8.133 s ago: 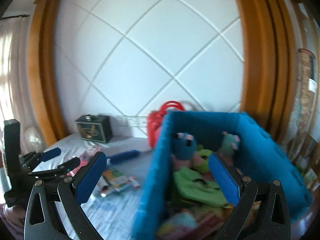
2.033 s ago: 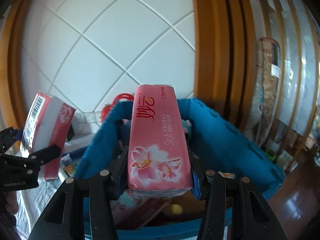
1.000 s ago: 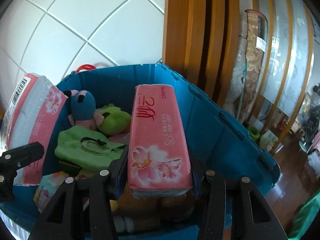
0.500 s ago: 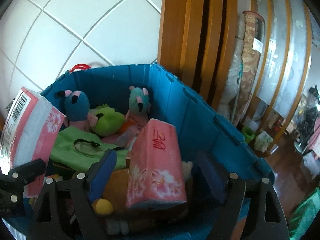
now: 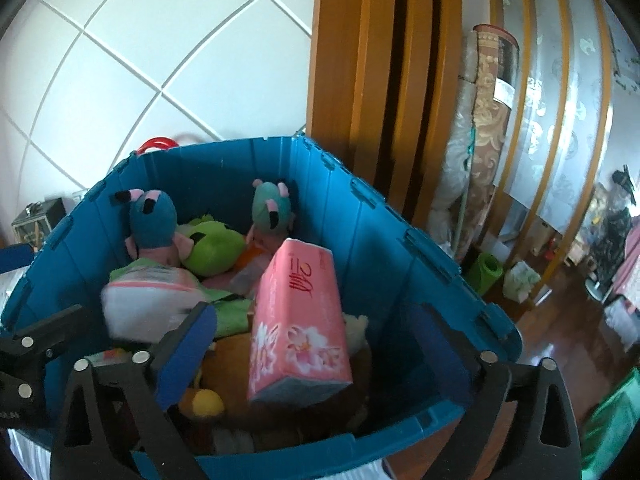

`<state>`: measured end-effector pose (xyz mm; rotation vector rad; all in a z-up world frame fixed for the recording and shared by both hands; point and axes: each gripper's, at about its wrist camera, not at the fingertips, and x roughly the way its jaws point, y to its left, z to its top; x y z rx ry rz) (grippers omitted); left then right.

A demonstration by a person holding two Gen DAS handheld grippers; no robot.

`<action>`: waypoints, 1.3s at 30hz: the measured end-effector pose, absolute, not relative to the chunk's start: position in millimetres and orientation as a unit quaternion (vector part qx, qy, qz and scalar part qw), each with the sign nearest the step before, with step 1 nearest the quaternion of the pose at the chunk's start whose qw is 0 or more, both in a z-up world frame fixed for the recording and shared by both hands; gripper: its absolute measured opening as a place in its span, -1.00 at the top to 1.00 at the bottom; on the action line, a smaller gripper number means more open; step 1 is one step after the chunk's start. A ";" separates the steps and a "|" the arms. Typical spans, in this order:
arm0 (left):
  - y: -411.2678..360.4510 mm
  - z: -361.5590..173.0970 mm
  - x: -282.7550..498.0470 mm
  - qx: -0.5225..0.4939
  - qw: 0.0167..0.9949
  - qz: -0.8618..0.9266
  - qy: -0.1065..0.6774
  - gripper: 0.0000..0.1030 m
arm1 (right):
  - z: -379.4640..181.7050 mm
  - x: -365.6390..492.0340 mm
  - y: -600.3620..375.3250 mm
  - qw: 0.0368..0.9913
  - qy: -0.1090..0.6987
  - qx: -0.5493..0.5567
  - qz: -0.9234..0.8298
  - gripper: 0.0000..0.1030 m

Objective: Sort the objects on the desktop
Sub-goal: 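Open both grippers to drop the tissue packs into the blue bin, then move both grippers back toward the remaining items on the bed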

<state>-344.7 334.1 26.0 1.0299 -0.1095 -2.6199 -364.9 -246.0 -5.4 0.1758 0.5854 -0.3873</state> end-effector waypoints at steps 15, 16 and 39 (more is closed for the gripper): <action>321.3 42.0 -294.4 0.329 0.141 -0.934 -0.018 -0.94 | 10.4 -387.4 -207.0 0.939 0.285 0.073 -0.179 -0.99; 318.7 44.0 -290.2 0.325 0.140 -0.935 -0.017 -0.94 | 13.3 -388.8 -202.0 0.942 0.283 0.070 -0.169 -0.99; 162.4 52.3 -141.3 0.291 0.286 -0.912 0.034 -0.94 | 82.4 -343.5 -2.1 0.979 0.204 0.032 0.001 -1.00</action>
